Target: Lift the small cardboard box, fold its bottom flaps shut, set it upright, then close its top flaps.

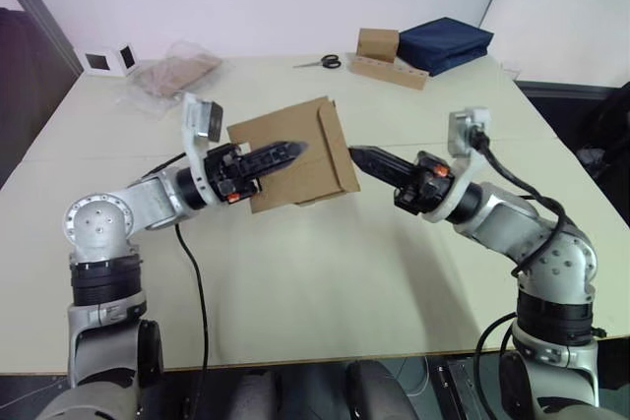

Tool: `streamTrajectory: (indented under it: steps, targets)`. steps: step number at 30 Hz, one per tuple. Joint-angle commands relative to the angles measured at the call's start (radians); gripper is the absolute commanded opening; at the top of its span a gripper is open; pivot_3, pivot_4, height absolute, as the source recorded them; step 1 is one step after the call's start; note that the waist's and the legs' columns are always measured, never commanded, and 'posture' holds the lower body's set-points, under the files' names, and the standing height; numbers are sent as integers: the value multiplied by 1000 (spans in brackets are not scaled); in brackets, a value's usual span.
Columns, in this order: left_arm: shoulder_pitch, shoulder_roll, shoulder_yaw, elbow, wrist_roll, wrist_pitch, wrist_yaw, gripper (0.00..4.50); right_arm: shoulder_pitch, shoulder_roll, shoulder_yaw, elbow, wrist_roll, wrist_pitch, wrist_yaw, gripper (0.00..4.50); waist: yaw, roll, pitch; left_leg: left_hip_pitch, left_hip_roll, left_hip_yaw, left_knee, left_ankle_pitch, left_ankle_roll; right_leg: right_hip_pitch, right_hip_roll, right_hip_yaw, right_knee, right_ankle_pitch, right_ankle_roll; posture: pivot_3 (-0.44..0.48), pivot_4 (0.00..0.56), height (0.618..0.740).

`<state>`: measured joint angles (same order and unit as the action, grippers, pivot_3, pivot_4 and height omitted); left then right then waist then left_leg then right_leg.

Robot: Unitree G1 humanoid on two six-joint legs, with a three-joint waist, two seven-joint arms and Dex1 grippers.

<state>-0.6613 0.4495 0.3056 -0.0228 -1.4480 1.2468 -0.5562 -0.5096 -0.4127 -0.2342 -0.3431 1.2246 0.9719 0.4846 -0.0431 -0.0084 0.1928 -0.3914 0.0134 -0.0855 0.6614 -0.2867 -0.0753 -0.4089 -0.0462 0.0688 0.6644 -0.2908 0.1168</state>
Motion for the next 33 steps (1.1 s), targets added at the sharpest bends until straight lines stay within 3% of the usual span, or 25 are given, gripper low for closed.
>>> streamTrajectory:
  steps: [1, 2, 7, 18, 30, 33]
  targets:
    - [4, 14, 4, -29, -13, -19, -13, 0, -15, -17, -18, -13, 32, -16, -2, 515, 0, 0, 0, 0, 0, 0, 0, 0, 0, 0, 0, 0, 0, 0, 0, 0, 150, 740]
    - [4, 15, 4, -29, -13, -20, -13, 0, -15, -18, -21, -9, 32, -19, -5, 703, 0, 0, 0, 0, 0, 0, 0, 0, 0, 0, 0, 0, 0, 0, 0, 0, 150, 740]
    - [6, 19, 1, -29, -15, -26, -13, 0, -10, -23, -29, 16, 59, -9, -24, 2669, 0, 0, 0, 0, 0, 0, 0, 0, 0, 0, 0, 0, 0, 0, 0, 0, 150, 740]
    - [7, 30, -2, -25, -7, -33, -22, 0, 26, 11, -36, 47, 233, 2, -99, 2669, 0, 0, 0, 0, 0, 0, 0, 0, 0, 0, 0, 0, 0, 0, 0, 0, 150, 740]
    - [15, 29, -7, -30, 2, -41, -33, 0, 17, -2, -34, 65, 237, -24, -118, 2669, 0, 0, 0, 0, 0, 0, 0, 0, 0, 0, 0, 0, 0, 0, 0, 0, 150, 740]
    - [17, 29, -9, -32, 3, -44, -34, 0, 15, -4, -33, 70, 238, -28, -117, 1875, 0, 0, 0, 0, 0, 0, 0, 0, 0, 0, 0, 0, 0, 0, 0, 0, 150, 740]
